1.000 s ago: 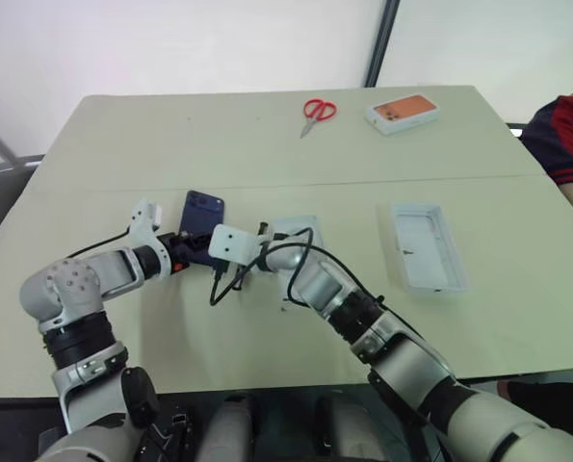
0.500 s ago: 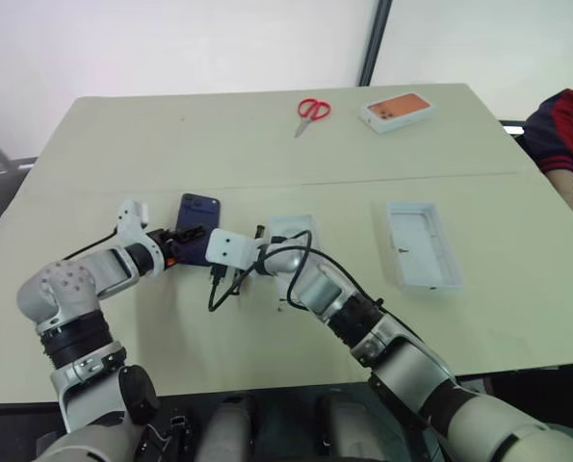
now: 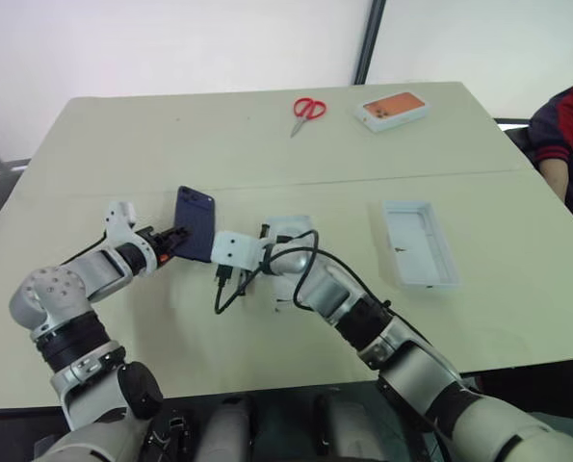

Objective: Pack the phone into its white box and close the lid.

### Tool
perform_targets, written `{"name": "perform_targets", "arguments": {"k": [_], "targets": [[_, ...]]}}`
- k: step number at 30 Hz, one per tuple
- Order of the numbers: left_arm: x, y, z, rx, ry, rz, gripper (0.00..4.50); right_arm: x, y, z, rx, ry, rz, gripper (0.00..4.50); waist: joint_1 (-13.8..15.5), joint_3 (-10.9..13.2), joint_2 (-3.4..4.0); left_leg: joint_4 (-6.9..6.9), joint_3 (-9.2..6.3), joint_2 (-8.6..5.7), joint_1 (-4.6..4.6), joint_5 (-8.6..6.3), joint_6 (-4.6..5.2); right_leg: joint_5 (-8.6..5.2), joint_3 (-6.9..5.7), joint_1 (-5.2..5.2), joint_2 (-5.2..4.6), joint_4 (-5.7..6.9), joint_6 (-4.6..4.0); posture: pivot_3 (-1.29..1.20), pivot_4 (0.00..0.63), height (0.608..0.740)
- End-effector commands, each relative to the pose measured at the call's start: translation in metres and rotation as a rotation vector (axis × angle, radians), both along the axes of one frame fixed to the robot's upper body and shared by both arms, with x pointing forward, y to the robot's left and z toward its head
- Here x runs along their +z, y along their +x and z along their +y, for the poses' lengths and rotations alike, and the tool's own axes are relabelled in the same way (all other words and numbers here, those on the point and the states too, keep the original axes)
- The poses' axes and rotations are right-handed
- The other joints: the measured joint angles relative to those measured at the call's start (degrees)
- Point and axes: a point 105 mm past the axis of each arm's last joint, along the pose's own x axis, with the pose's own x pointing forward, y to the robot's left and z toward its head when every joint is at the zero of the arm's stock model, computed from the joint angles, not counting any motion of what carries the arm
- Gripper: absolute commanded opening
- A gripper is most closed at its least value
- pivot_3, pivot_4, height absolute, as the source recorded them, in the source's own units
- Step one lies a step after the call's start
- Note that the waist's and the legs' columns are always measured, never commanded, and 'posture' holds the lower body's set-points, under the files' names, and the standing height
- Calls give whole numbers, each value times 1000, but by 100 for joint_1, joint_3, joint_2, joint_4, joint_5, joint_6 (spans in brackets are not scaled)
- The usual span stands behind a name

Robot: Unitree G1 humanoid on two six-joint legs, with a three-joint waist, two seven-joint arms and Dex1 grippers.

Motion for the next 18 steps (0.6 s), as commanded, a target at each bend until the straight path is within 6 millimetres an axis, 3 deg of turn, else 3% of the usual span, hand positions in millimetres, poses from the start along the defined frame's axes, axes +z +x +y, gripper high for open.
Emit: {"name": "perform_targets", "arguments": {"k": [1,8,15,18], "targets": [[15,-4,3,17,-43,-50,32,32,-3,-3,7,68,-64,0,3,0,0,0,0,0,0,0,0,0,0,0,0,0,0,0,150,740],[29,-25,-39,-126,-146,-154,32,71,-16,-45,-11,162,-34,0,63,6,-10,4,-1,-3,-9,-1,1,0,-2,1,-4,-7,1,0,150,740],[27,-46,-106,-240,-236,-178,32,66,-18,-121,-87,72,-12,0,185,8,-15,12,3,-7,-7,-22,37,0,3,10,-9,-14,1,0,150,740],[23,-48,-124,-251,-257,-142,32,63,-14,-137,-127,44,-9,0,158,12,-19,11,5,-5,-5,-23,39,1,6,8,-1,-11,-1,0,150,740]]}}
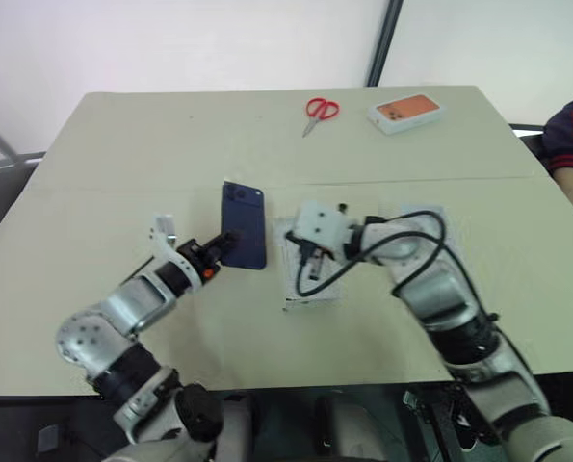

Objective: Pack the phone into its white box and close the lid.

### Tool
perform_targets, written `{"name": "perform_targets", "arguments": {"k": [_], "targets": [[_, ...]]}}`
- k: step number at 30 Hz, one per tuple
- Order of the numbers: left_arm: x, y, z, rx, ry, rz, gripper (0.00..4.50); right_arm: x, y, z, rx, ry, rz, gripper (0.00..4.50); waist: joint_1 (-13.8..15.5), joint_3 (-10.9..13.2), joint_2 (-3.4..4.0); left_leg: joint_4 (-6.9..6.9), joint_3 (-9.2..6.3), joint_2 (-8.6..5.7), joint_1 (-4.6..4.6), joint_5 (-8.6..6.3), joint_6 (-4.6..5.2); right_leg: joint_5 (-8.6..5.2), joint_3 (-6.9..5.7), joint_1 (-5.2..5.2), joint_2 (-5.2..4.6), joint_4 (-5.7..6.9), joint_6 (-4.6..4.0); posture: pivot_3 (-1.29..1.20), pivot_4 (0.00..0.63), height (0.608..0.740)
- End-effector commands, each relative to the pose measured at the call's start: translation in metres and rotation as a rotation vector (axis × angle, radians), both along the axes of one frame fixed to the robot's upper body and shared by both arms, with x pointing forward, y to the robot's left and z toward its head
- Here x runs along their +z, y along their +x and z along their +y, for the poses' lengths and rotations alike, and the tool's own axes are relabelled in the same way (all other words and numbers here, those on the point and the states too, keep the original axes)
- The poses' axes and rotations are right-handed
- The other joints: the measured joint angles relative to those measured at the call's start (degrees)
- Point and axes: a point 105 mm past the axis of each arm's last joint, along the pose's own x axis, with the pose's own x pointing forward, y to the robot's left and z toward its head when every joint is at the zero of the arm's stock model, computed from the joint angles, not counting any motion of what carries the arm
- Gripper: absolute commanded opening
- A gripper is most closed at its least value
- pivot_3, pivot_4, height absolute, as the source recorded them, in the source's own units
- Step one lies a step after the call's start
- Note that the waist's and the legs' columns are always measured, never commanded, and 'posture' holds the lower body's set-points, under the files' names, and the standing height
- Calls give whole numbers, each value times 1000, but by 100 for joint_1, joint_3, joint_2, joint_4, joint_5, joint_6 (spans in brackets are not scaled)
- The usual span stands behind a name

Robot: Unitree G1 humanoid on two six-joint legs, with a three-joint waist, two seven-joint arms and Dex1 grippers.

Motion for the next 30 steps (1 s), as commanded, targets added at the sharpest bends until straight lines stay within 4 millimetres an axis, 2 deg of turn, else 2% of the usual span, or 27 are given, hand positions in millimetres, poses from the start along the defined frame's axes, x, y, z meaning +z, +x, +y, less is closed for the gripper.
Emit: {"name": "perform_targets", "arguments": {"k": [1,8,26,30], "targets": [[15,-5,-22,-44,-17,-51,32,13,-2,-6,7,10,-48,0,-19,-1,1,-1,2,-1,3,0,0,1,1,1,4,0,-1,0,150,740],[1,-8,-47,-123,12,35,32,12,5,-18,-45,-10,-59,0,18,-1,1,-1,6,0,4,1,-1,1,1,3,3,-2,-1,0,150,740],[-10,-7,-57,-207,65,92,32,10,8,-27,-83,-21,-66,0,23,0,0,3,5,-3,3,17,-27,0,1,6,-1,-4,-2,0,150,740],[-9,-9,-56,-223,92,79,1768,10,8,-27,-85,-21,-67,0,23,0,0,3,5,-3,3,17,-27,0,2,6,-1,-4,-2,0,150,740]]}}
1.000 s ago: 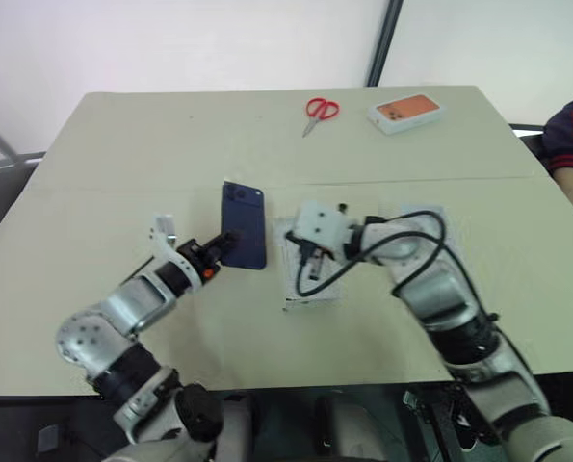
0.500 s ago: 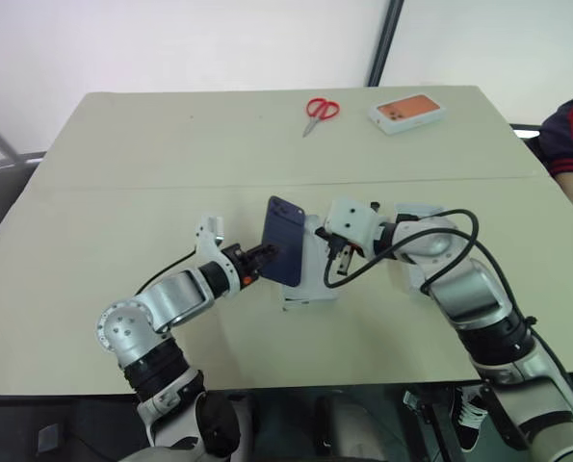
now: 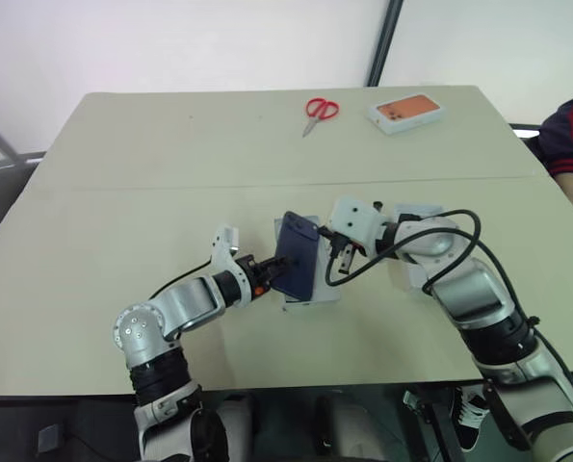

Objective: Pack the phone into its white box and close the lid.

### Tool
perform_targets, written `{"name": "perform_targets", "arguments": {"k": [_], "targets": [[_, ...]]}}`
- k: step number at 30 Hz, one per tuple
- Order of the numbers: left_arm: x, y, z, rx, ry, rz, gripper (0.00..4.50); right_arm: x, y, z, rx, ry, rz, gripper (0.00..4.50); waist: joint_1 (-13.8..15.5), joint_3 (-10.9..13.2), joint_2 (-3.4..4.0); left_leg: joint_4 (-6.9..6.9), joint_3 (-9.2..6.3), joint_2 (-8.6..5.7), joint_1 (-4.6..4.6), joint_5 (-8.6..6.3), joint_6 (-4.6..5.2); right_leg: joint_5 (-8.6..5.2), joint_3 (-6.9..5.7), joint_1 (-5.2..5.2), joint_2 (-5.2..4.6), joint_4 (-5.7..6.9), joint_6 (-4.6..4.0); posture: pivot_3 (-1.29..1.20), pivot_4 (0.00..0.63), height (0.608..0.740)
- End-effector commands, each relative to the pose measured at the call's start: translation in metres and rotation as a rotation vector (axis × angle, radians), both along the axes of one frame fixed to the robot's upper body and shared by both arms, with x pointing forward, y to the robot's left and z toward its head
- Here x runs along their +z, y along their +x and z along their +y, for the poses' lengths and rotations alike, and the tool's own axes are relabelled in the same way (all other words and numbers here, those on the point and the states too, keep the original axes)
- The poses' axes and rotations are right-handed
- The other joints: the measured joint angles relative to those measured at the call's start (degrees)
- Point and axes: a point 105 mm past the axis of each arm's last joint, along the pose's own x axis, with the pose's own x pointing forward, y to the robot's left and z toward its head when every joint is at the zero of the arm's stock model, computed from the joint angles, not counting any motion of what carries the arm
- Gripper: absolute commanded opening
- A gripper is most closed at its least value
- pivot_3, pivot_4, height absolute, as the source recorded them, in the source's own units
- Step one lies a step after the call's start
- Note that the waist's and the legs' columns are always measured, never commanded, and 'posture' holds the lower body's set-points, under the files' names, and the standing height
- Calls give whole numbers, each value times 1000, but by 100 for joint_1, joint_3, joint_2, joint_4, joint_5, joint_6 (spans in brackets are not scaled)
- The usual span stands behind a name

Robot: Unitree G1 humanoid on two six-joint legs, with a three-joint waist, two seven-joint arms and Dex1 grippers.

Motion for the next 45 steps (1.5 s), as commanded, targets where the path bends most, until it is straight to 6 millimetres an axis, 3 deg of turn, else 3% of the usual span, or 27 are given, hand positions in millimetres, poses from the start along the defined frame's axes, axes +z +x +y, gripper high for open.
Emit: {"name": "perform_targets", "arguments": {"k": [1,3,11,18,22,24,27,32,37,45], "targets": [[12,-5,-4,-48,-4,-59,2304,9,0,-3,-1,6,-42,0,-3,0,0,0,0,0,0,0,0,0,0,0,0,0,0,0,150,740],[13,-10,0,-77,22,-82,3292,9,0,-3,-2,6,-43,0,-4,-1,1,0,0,1,0,0,0,0,1,0,0,0,0,0,150,740],[17,-27,16,-217,161,-172,3292,8,1,-2,0,6,-40,0,-11,-3,6,-3,-1,3,3,2,-2,-1,4,1,2,1,-1,0,150,740],[22,-31,24,-248,227,-228,3292,8,2,-1,1,9,-41,0,-11,-3,6,-3,-3,1,3,2,-1,-1,3,3,-1,-2,-1,0,150,740],[30,-23,39,-191,277,-295,3292,8,2,-4,-9,3,-43,0,-19,-2,7,-5,-2,4,3,1,-1,-1,4,1,2,-1,-2,0,150,740],[32,-11,60,-117,416,-377,3292,9,2,-8,-13,-2,-43,0,-24,-2,6,-4,-1,4,2,1,0,-1,4,1,2,-1,-2,0,150,740],[41,-2,82,-68,595,-552,2489,10,3,-12,-22,-9,-37,0,-22,2,13,-9,5,-4,3,1,0,-2,2,-1,6,-3,-3,0,150,740],[17,-9,81,-306,838,-650,47,0,3,-25,-43,-94,-33,0,6,5,17,-12,5,-2,1,-16,32,-2,-1,4,-2,-15,-4,0,150,740],[5,-4,61,-439,874,-702,12,-13,1,-30,-45,-173,-36,0,-8,6,17,-9,5,0,1,-25,46,-2,-1,9,-4,-18,-3,0,150,740],[-5,14,29,-475,845,-693,12,-30,-2,-24,-21,-205,-8,0,-22,7,16,-3,6,3,1,-24,48,-2,-3,7,5,-9,-1,0,150,740]]}}
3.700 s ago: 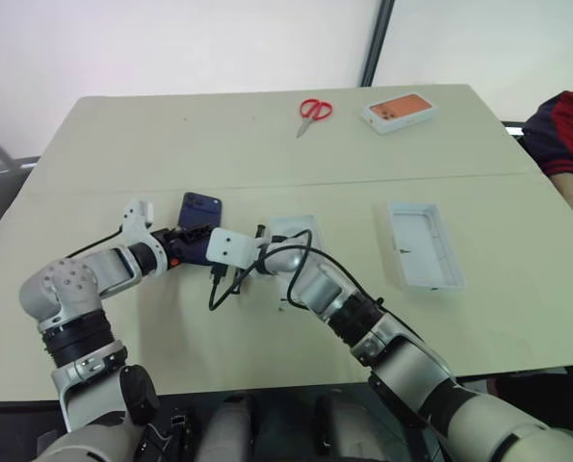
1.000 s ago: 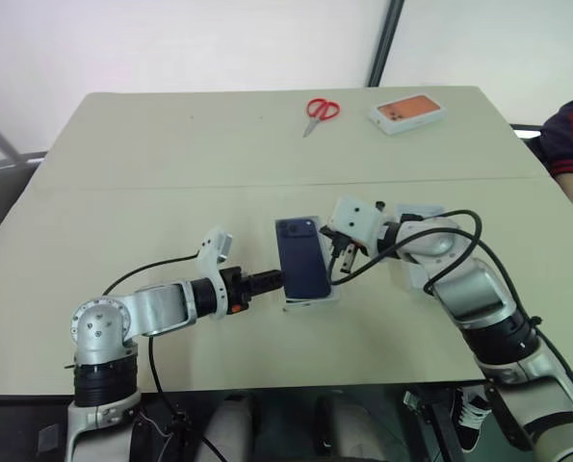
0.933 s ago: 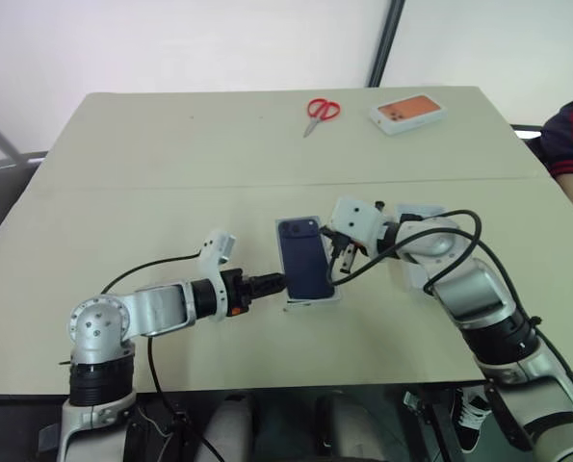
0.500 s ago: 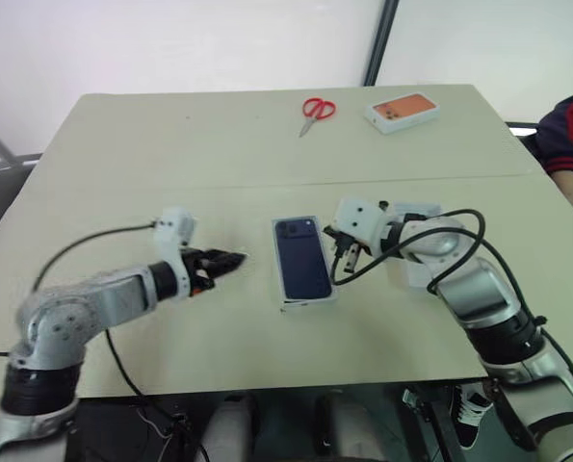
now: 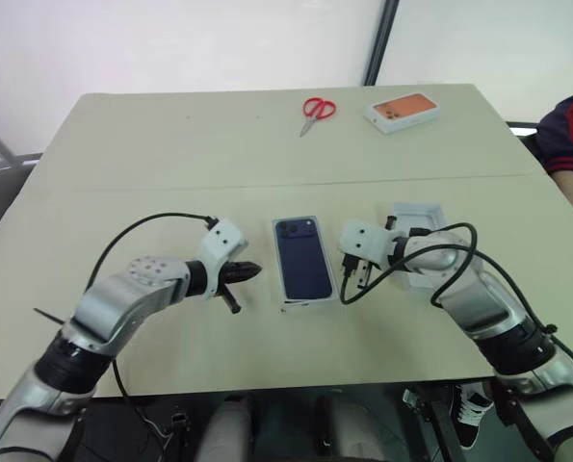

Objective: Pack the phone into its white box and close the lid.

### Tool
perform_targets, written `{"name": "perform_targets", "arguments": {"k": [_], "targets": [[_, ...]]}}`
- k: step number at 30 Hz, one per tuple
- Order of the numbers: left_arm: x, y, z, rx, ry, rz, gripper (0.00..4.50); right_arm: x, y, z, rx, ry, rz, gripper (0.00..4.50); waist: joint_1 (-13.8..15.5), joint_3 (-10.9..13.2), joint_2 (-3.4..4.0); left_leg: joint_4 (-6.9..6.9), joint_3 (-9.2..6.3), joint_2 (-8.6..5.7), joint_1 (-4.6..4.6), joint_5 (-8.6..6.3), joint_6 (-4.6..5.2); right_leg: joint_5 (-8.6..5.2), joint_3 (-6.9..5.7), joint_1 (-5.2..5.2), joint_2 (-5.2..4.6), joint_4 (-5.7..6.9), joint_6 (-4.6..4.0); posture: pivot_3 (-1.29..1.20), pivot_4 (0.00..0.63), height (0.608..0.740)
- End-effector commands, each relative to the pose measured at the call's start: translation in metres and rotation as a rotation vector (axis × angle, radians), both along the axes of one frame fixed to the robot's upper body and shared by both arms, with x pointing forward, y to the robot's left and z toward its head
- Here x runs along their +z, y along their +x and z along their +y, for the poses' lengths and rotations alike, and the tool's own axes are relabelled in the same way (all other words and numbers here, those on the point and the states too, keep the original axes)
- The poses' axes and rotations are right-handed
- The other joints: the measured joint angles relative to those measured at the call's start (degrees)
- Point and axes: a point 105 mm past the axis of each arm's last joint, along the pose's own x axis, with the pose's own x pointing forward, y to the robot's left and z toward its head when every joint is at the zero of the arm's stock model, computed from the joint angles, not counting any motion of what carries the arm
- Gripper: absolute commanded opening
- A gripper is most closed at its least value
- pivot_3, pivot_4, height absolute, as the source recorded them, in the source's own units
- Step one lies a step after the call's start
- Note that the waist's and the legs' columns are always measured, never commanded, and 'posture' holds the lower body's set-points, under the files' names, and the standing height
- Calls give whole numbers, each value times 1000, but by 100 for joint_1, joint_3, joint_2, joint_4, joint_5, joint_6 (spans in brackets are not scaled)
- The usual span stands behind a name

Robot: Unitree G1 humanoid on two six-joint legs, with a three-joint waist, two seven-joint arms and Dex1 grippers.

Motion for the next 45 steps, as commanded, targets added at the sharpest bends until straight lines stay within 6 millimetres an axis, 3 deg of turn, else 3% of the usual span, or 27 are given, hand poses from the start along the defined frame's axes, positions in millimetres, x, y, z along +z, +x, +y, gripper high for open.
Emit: {"name": "perform_targets", "arguments": {"k": [1,14,29,36,45], "targets": [[-4,4,-8,-5,17,13,12,3,-1,7,26,8,-26,0,-4,0,0,1,0,0,0,0,0,0,-1,0,0,1,0,0,150,740],[-9,4,-64,-131,-33,40,12,2,-16,15,67,24,-3,0,100,-1,1,17,-9,-6,1,-1,3,0,-11,15,-8,2,2,0,150,740],[-3,-4,-141,-349,-103,57,12,5,-30,-49,-92,-34,28,0,131,-2,3,32,-7,-19,-2,-6,12,-2,-14,23,-12,-1,6,0,150,740],[-4,-3,-149,-365,-108,61,12,-1,-34,-63,-138,-52,41,0,140,-3,4,30,-6,-17,1,-6,12,-2,-12,23,-9,1,6,0,150,740],[-4,5,-150,-333,-121,57,12,0,-38,-66,-138,-61,49,0,151,-3,4,33,-9,-16,2,-6,12,-3,-14,29,-11,0,6,0,150,740]]}}
